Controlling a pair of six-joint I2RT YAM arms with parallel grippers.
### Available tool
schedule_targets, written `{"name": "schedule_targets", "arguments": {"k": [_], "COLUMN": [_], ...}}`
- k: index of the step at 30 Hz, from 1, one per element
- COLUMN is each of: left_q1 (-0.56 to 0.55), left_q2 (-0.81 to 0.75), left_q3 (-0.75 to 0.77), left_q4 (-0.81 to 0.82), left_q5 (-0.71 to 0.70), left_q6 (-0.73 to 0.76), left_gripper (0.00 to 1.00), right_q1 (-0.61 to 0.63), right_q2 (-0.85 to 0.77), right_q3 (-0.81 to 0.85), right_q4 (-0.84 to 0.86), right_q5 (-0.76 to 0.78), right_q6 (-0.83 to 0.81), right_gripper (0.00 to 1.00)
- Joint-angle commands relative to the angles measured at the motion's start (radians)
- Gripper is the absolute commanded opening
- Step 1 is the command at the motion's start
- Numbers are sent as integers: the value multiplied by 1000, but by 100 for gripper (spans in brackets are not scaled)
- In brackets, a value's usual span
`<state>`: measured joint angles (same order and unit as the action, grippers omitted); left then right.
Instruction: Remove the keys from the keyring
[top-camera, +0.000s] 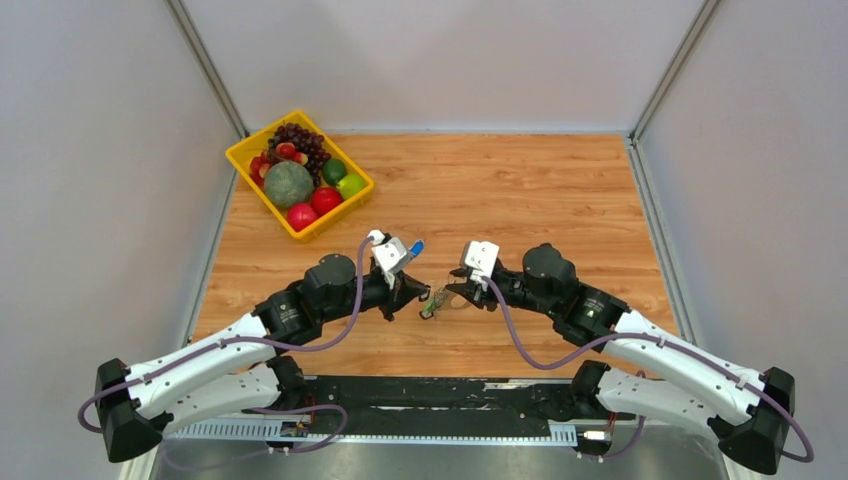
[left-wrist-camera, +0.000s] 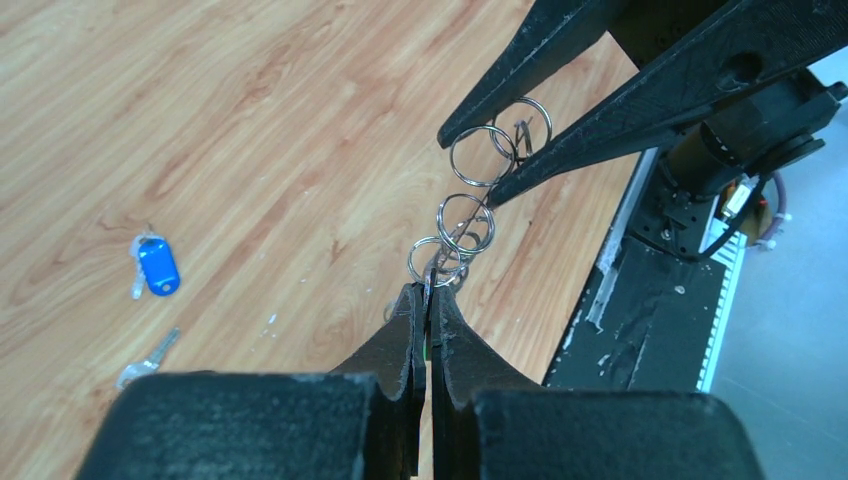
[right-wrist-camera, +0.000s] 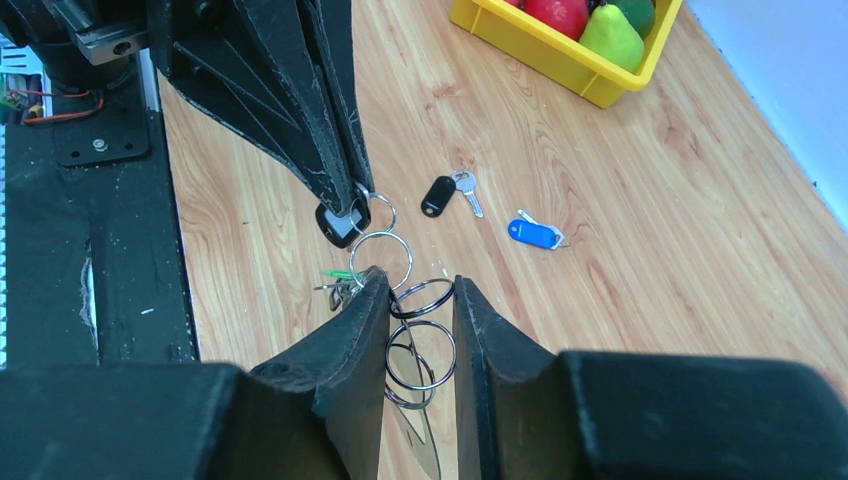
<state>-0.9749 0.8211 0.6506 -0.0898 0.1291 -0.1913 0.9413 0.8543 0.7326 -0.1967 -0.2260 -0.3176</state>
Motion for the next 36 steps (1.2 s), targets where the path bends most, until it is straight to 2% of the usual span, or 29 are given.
{"name": "schedule_targets", "arguments": {"k": [1,7,12,15,18,22,25,30,36], "left_q1": [2,2,2,3,2,2,2,2,1], "left_q2": [-5,11,4,-13,-15,-3,7,26,38], "left_q3": [64,107,134,145,171,223,271,348,411], "left_q4": [-73,-108,-132,-149,-205,-291,-341,-430,-523], "left_q5": [-63,-93,-67,10,64,79,100,130,177], "left_q6": [72,132,220,303,379,452,501,608,747], "left_gripper": [0,0,0,0,0,0,0,0,0], "right_q1": [0,0,0,0,0,0,0,-3,-34], "right_q2": [4,5,0,-12,-35,-57,-59,-57,-49], "right_q3": [-24,-92,-112,-121,-122,-117,-107,-88,-19], "right_q4": [100,187,238,242,243,243,242,243,243], "right_q5": [2,-21,-44,-70,-91,-147,-182,-198,-211], "right_q6": [80,168,189,185,186,196,207,192,160], "right_gripper": [0,0,10,17,28,53,64,65,57]}}
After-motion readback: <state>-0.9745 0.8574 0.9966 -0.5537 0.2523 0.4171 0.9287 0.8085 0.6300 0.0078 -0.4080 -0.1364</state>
